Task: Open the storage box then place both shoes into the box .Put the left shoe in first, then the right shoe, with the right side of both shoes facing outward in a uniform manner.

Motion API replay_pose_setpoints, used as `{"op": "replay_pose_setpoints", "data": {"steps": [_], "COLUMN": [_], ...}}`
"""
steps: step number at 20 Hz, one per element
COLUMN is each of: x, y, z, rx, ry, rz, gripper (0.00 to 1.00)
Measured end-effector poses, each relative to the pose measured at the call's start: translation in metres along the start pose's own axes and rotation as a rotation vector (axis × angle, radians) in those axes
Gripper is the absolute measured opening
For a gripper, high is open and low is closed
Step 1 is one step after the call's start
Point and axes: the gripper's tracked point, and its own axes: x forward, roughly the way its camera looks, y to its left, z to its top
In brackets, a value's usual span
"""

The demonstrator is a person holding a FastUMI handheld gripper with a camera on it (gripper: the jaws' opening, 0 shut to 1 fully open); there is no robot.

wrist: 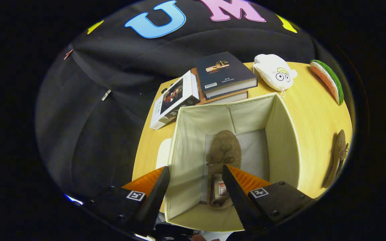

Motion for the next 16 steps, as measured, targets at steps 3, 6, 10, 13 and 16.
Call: {"op": "replay_pose_setpoints", "data": {"steps": [3,6,10,13,16], "x": [-0.022,-0.049,-0.097,-0.133,-0.173], "y": [-0.006,-0.012,-0.031,-0.062,-0.107], "z": [0.015,0.035,0.072,0.096,0.113], "rx": [0.016,0.04,0.044,0.008,-0.057], "ry": [-0.042,-0.093,-0.216,-0.299,-0.369], "rz": [0.03,0.065,0.096,0.087,0.051], "gripper": [0.97,0.97,0.97,0.97,0.97]}}
